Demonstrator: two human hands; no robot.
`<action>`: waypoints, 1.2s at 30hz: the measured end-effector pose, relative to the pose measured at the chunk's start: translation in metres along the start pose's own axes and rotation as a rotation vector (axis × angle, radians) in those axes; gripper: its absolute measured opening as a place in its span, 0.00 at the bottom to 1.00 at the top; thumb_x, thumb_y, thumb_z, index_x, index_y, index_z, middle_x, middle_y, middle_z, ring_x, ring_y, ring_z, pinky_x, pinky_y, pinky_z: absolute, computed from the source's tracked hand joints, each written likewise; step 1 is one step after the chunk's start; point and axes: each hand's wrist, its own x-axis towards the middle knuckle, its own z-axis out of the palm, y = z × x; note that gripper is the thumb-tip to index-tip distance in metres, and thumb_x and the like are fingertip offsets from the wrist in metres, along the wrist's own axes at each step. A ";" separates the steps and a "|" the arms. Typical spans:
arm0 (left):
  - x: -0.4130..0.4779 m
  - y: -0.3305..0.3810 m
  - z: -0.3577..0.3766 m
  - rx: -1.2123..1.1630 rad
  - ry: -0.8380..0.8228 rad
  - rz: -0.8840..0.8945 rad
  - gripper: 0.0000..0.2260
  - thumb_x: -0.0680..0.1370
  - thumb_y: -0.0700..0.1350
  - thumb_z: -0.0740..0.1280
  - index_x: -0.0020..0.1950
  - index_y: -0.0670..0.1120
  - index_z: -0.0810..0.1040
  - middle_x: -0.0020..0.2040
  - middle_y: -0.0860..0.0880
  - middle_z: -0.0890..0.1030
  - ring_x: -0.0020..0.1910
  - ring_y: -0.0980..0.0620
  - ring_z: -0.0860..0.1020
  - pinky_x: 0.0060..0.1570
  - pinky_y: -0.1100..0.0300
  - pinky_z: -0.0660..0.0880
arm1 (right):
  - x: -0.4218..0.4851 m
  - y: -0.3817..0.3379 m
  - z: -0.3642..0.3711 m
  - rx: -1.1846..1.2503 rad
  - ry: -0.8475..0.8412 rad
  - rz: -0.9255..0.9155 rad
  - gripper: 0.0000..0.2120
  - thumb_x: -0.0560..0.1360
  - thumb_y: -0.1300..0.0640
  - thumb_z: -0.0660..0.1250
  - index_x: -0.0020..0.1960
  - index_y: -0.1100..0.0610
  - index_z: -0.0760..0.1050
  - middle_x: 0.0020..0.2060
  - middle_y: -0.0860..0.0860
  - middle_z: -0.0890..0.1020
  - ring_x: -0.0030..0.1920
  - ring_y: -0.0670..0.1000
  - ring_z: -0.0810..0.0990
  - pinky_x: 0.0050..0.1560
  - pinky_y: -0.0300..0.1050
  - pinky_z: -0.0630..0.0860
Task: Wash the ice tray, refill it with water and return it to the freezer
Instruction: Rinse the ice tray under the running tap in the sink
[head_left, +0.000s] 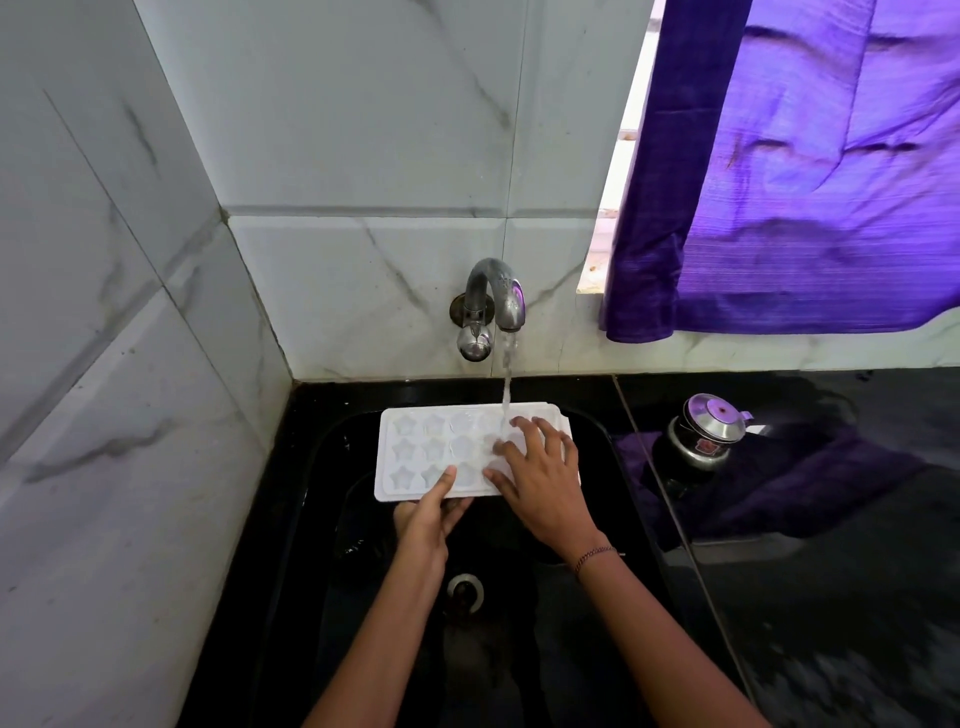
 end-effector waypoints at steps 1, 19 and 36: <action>0.001 0.000 0.002 -0.007 -0.009 0.004 0.17 0.71 0.34 0.71 0.60 0.40 0.75 0.54 0.42 0.81 0.44 0.46 0.81 0.31 0.61 0.80 | 0.001 0.000 -0.001 -0.008 0.008 0.001 0.23 0.75 0.38 0.51 0.57 0.49 0.77 0.65 0.54 0.73 0.66 0.59 0.69 0.62 0.64 0.69; 0.014 -0.010 0.001 0.027 -0.005 0.028 0.18 0.70 0.36 0.74 0.58 0.41 0.77 0.54 0.42 0.82 0.52 0.41 0.82 0.35 0.59 0.81 | 0.005 0.010 0.004 0.004 -0.053 -0.046 0.36 0.71 0.29 0.41 0.65 0.47 0.72 0.72 0.54 0.65 0.74 0.60 0.57 0.71 0.65 0.48; 0.017 -0.008 0.014 -0.050 0.000 0.011 0.20 0.71 0.35 0.72 0.62 0.40 0.75 0.55 0.43 0.81 0.49 0.46 0.81 0.33 0.61 0.80 | -0.009 0.015 0.024 -0.101 0.144 -0.075 0.18 0.75 0.41 0.54 0.59 0.47 0.73 0.65 0.54 0.71 0.68 0.58 0.62 0.66 0.65 0.63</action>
